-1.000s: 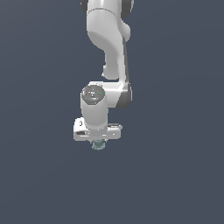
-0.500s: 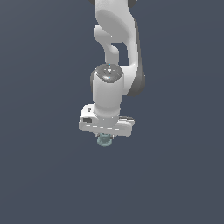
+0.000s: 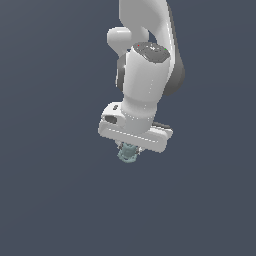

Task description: Pick up the object and move it to a goal position.

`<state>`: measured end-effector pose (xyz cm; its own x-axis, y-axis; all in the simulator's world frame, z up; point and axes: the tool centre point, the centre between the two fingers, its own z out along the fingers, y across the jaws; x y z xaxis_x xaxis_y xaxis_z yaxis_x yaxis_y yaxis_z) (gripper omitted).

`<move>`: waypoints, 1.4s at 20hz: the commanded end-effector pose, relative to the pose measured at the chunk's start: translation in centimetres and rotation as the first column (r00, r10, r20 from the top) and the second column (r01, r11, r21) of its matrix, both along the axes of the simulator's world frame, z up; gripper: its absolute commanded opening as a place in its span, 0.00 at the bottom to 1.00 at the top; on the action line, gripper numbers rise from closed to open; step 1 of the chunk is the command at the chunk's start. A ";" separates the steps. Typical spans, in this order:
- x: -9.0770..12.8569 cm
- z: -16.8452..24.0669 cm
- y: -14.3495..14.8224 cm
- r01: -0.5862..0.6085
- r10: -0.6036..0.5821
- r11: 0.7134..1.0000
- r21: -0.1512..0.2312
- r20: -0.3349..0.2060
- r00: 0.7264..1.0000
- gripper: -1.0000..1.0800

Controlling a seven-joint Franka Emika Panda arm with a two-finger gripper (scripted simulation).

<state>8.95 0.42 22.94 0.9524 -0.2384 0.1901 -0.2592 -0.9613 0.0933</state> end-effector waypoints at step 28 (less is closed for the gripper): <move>3.7 18.1 10.0 0.453 -0.434 0.889 -0.063 0.196 0.879 0.00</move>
